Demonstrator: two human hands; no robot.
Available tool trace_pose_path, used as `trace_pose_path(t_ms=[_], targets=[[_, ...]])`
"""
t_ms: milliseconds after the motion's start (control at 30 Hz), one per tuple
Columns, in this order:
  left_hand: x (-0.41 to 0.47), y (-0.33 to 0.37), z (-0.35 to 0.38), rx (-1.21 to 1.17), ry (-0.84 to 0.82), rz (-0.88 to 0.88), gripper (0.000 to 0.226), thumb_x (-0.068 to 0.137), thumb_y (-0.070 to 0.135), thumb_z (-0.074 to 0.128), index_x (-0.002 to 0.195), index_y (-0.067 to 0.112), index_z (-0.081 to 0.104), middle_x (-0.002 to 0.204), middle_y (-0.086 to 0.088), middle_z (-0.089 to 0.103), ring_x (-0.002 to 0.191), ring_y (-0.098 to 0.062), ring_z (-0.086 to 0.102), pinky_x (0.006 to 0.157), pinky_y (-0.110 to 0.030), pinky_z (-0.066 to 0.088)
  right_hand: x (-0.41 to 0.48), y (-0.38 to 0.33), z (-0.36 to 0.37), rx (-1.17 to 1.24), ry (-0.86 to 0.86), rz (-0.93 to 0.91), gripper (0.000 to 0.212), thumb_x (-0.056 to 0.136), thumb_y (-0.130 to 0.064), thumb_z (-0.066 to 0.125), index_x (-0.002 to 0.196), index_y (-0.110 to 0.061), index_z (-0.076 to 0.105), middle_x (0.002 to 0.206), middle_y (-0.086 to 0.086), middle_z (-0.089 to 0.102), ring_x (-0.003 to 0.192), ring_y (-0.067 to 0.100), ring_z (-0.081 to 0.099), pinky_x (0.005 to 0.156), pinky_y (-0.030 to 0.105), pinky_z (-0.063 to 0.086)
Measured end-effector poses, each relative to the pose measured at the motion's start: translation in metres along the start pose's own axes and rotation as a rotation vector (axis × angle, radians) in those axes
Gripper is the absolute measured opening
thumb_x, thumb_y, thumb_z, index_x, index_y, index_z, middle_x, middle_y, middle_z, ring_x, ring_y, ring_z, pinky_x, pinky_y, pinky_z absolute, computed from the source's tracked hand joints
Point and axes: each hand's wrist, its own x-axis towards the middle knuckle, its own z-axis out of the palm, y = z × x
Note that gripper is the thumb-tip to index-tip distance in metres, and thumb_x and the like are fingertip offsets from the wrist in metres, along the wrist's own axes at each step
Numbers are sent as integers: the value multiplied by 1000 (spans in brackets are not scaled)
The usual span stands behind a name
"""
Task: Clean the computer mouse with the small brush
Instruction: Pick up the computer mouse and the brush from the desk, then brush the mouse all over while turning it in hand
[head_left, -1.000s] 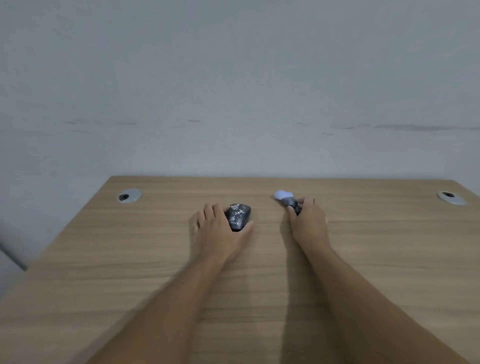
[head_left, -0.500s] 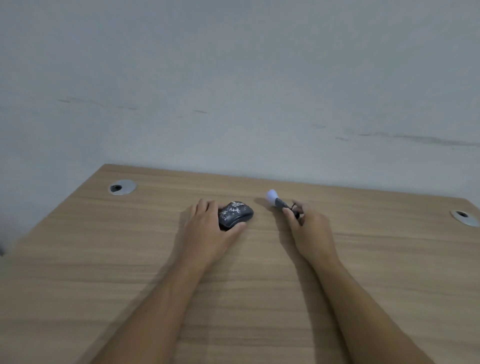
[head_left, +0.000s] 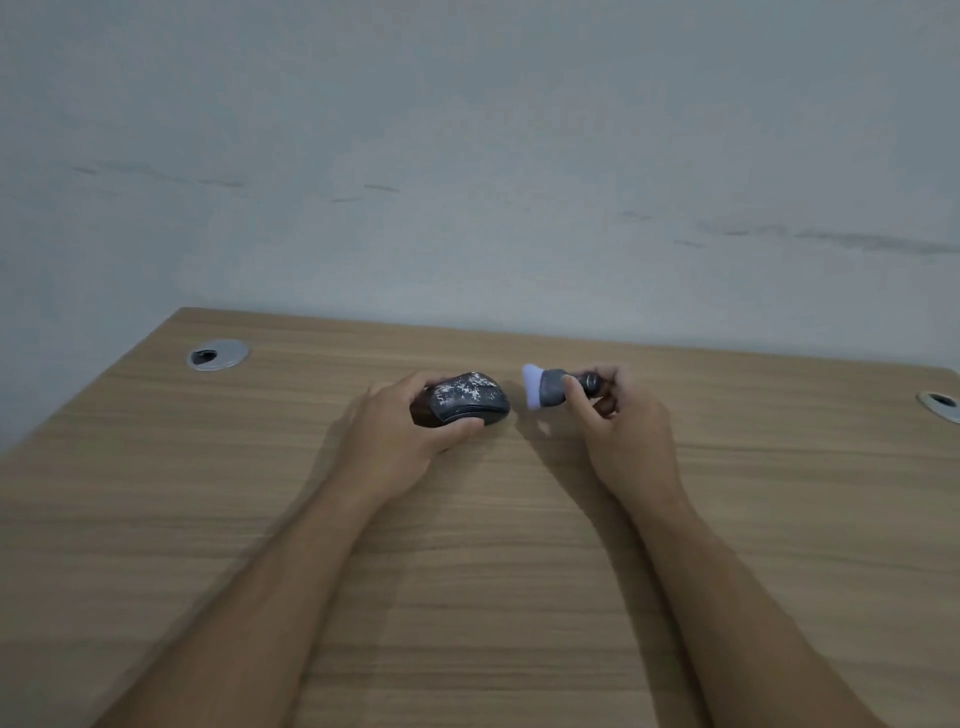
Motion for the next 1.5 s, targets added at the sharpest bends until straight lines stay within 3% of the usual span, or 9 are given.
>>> trace_pose_path(t_ms=[167,267,433,633,833,1033,1133,1333,1500], targets=[[1,2,0,-101,-24,16,48,79,41,98,124,36,81,111,16,86,110,-9,80,100,-32,61,-5,-14,3,131,77,-32,8,102,-31,72,106,-24,74,71,-13,64,63,2,56,62,12,41],[2,2,3,-142,-11,30,52,80,37,99,128,31,81,112,13,87,108,-10,81,103,-38,62,-1,-33,6,130,96,-118,13,105,-32,68,107,-21,74,70,-12,62,63,3,56,61,12,40],[5,-1,2,-153,12,62,53,79,43,96,129,37,79,113,11,86,109,-17,80,104,-47,61,1,-51,19,67,47,-174,10,105,-31,68,102,-22,71,64,-17,57,61,-2,57,62,9,38],[6,-6,3,-178,-9,106,56,77,58,92,128,42,77,117,15,84,123,-16,73,111,-49,57,2,-27,25,-28,29,-29,16,104,-32,66,107,-20,75,70,-19,62,66,-12,60,63,2,37],[10,-8,6,-183,-8,104,55,76,58,92,127,46,77,117,15,83,124,-16,72,111,-50,57,8,-49,12,41,61,-54,15,106,-37,63,99,-24,68,63,-12,59,59,2,56,58,14,39],[12,-11,6,-206,-3,77,62,73,63,92,131,46,76,123,9,81,124,-13,73,111,-48,58,-1,-41,24,-24,24,-26,14,103,-34,66,102,-22,73,67,-17,61,64,-6,58,62,6,39],[14,-13,8,-209,-6,72,66,72,68,92,132,46,76,124,6,80,123,-13,74,112,-48,58,3,-38,17,-5,43,12,14,104,-34,64,101,-23,73,70,-16,64,67,-6,59,63,13,37],[12,-10,8,-216,25,65,60,73,54,92,130,40,78,118,9,84,118,-15,76,107,-49,60,2,-60,20,-17,63,-79,10,103,-33,67,95,-28,66,65,-15,61,62,-2,58,59,8,39],[12,-12,6,-206,13,62,65,72,63,92,132,41,77,121,12,84,121,-12,76,109,-48,60,-3,-42,29,-74,55,-8,16,102,-37,64,103,-25,74,73,-17,64,73,13,61,70,25,39]])
